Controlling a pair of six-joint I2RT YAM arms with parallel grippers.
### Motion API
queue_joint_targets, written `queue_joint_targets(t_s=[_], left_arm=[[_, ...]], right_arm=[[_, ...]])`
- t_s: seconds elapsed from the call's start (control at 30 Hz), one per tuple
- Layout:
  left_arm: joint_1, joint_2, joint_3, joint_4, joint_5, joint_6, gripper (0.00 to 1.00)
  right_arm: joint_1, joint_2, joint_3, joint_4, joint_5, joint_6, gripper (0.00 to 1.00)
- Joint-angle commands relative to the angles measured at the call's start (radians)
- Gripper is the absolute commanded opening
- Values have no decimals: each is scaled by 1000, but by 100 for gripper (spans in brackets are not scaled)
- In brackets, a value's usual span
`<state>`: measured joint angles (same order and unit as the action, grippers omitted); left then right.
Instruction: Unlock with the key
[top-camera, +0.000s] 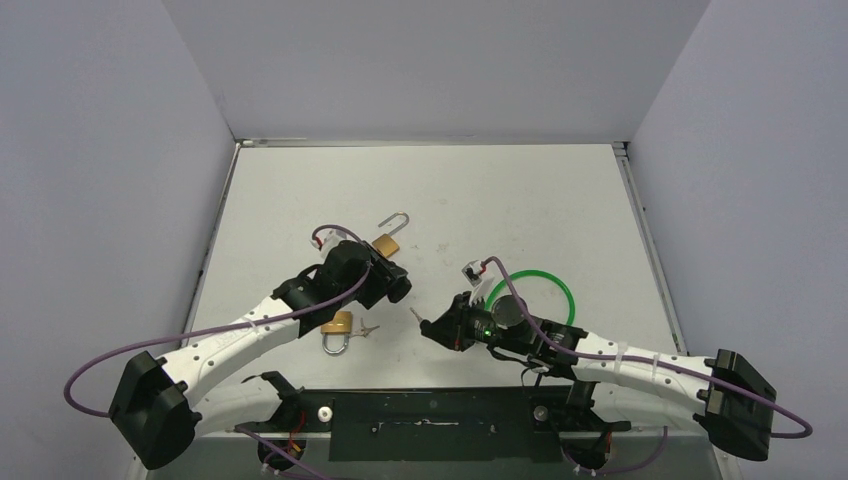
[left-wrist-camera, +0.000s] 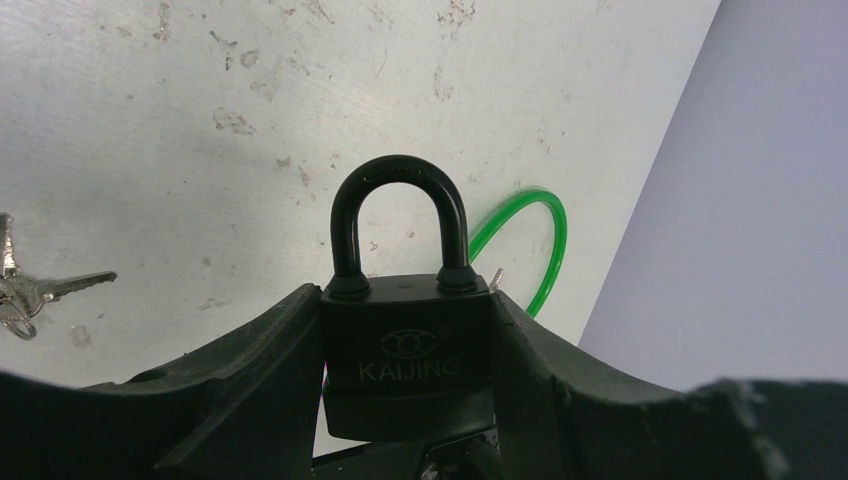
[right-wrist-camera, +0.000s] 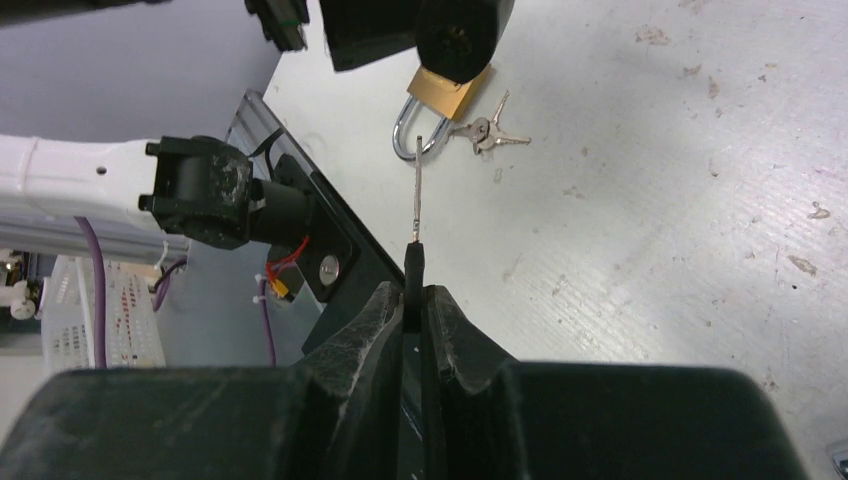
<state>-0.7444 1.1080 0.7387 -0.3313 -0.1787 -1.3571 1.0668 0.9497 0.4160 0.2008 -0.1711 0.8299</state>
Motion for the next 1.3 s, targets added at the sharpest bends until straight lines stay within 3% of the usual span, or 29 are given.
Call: queue_joint_targets(t_s=[0.0, 0.43, 1.27], left_arm=[[1, -64, 3, 71, -5, -47, 0], [7, -70, -6, 131, 75, 51, 0], [12, -95, -35, 171, 110, 37, 0]], right_arm=[[7, 48, 51, 83, 83, 62, 0], [13, 122, 81, 182, 48, 85, 0], [-16, 195, 132, 123, 192, 162, 0]])
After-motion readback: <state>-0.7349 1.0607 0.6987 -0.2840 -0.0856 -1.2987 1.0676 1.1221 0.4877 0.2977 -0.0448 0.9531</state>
